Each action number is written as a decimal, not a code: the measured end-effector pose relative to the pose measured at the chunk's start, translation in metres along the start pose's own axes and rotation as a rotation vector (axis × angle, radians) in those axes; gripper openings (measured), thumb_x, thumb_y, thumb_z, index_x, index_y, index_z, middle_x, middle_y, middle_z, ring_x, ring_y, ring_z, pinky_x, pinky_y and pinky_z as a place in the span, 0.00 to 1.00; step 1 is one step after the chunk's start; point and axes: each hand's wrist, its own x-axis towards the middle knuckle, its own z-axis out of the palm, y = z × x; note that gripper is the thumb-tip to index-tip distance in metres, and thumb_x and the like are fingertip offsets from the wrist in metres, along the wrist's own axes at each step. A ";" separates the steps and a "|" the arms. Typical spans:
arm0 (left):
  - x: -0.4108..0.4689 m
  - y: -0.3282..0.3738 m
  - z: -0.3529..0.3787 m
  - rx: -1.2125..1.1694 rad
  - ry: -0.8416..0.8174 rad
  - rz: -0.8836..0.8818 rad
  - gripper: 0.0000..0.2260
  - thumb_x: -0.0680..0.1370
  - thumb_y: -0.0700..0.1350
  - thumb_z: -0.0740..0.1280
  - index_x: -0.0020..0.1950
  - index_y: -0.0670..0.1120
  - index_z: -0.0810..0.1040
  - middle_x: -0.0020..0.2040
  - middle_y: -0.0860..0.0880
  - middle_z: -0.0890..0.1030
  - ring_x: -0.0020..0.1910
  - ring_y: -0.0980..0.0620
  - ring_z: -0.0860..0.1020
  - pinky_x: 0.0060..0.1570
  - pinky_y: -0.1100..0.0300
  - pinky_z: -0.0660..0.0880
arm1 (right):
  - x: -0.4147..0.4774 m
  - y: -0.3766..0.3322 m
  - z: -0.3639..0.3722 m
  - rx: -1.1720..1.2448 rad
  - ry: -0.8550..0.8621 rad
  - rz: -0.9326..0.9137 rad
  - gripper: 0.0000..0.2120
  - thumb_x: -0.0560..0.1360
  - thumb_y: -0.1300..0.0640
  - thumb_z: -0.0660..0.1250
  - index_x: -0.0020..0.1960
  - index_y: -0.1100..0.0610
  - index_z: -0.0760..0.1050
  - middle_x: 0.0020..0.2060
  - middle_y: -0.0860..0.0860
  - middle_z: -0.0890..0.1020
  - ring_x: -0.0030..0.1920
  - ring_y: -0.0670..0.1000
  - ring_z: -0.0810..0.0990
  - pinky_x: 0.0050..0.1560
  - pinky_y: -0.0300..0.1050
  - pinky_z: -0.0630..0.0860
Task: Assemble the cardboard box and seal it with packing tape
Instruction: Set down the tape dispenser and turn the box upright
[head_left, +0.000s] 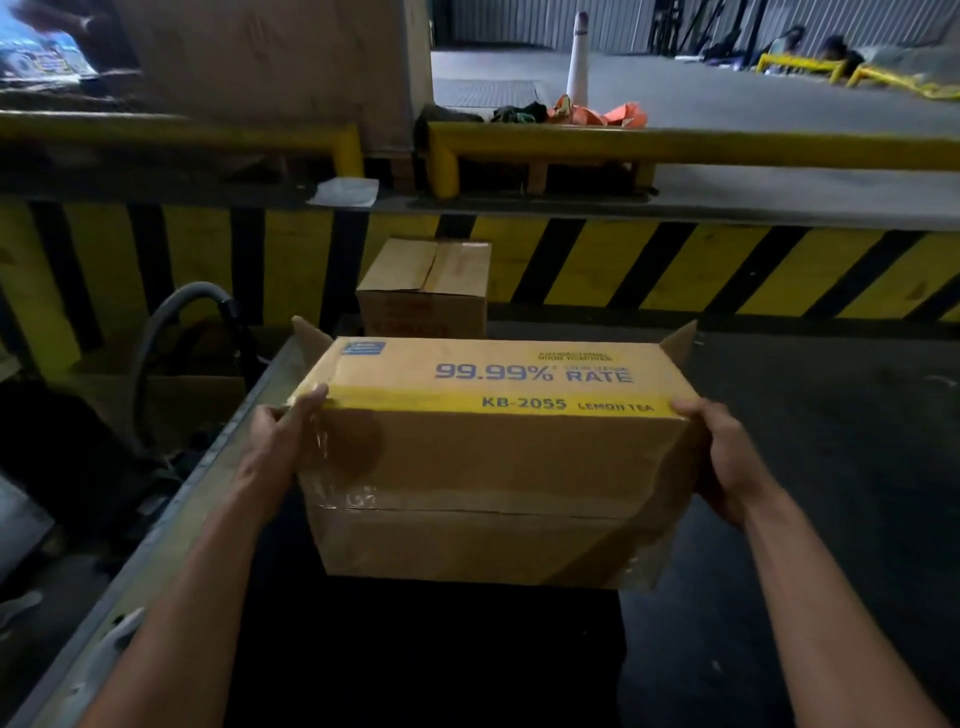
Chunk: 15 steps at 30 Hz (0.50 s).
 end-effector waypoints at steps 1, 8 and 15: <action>-0.004 0.003 0.001 -0.003 -0.021 -0.009 0.39 0.62 0.68 0.76 0.63 0.44 0.73 0.57 0.38 0.80 0.53 0.38 0.81 0.52 0.38 0.80 | 0.001 0.003 -0.004 0.031 0.017 0.015 0.24 0.75 0.51 0.67 0.67 0.57 0.67 0.58 0.64 0.79 0.51 0.62 0.84 0.45 0.55 0.81; 0.004 0.006 -0.002 0.152 -0.261 0.000 0.49 0.48 0.57 0.83 0.68 0.52 0.74 0.60 0.44 0.82 0.55 0.42 0.82 0.48 0.46 0.79 | 0.000 0.000 -0.011 -0.226 -0.110 -0.058 0.37 0.69 0.71 0.62 0.74 0.46 0.64 0.59 0.58 0.78 0.58 0.63 0.78 0.54 0.66 0.79; 0.003 -0.003 0.000 0.249 -0.206 0.015 0.45 0.54 0.52 0.87 0.66 0.45 0.71 0.57 0.46 0.81 0.54 0.45 0.82 0.50 0.50 0.80 | 0.014 0.007 -0.013 -0.250 0.039 -0.078 0.28 0.70 0.58 0.76 0.64 0.55 0.66 0.58 0.57 0.79 0.55 0.58 0.81 0.50 0.59 0.81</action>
